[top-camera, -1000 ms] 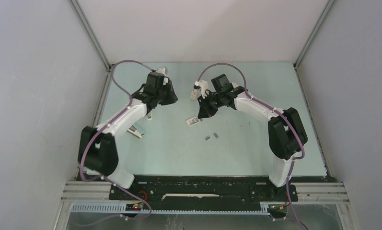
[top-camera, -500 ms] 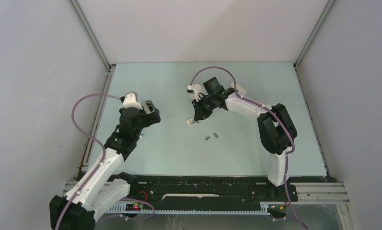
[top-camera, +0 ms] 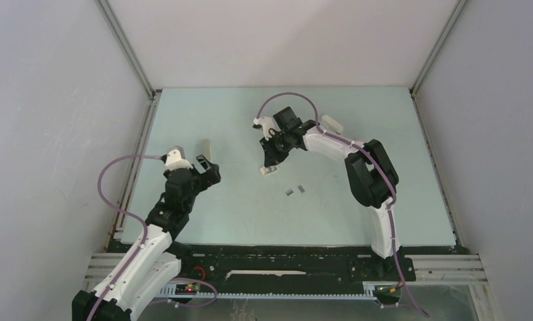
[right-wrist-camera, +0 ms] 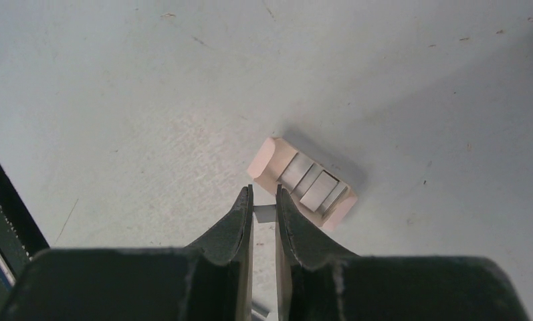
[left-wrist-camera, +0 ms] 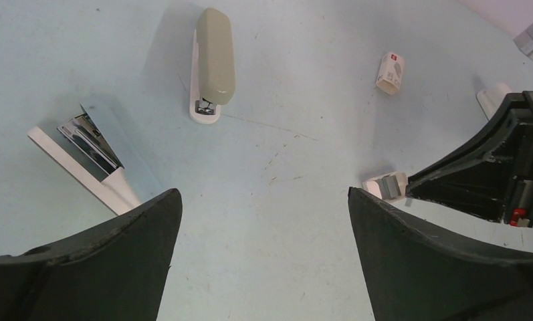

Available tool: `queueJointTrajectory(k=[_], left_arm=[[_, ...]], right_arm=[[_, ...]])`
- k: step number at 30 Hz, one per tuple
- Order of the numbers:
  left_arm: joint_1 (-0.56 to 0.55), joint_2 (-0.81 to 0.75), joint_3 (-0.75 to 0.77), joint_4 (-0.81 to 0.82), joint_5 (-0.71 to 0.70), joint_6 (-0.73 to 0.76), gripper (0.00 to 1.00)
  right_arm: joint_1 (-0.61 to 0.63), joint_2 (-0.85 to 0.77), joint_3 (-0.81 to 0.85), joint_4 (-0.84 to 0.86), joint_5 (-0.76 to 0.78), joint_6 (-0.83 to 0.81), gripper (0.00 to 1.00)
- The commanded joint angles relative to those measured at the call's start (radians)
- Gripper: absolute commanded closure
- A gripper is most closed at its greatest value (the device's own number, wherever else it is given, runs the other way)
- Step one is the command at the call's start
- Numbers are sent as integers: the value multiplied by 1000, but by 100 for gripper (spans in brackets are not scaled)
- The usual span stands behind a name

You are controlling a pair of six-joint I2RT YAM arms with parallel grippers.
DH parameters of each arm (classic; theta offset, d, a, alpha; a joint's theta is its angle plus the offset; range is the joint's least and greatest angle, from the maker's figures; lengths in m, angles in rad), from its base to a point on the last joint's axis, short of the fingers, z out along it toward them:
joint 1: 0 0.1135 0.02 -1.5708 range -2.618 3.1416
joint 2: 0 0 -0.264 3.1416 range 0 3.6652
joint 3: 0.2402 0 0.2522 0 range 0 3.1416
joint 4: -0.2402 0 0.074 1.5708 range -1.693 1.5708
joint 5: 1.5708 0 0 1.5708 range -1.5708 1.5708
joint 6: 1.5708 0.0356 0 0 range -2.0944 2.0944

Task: Unload the staples from the stapler
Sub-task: Place the staple in the staple box.

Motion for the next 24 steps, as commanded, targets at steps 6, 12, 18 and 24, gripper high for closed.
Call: queueJointTrajectory(k=[6, 12, 18, 24], left_arm=[[6, -6, -35, 65, -8, -30, 0], [6, 2, -35, 74, -10, -27, 0], [6, -1, -42, 72, -9, -31, 0], [8, -6, -44, 74, -13, -28, 0]], right_arm=[[10, 53, 68, 8, 92, 53, 87], [18, 80, 96, 16, 107, 76, 86], [21, 104, 122, 14, 144, 99, 86], [25, 108, 118, 13, 144, 104, 86]])
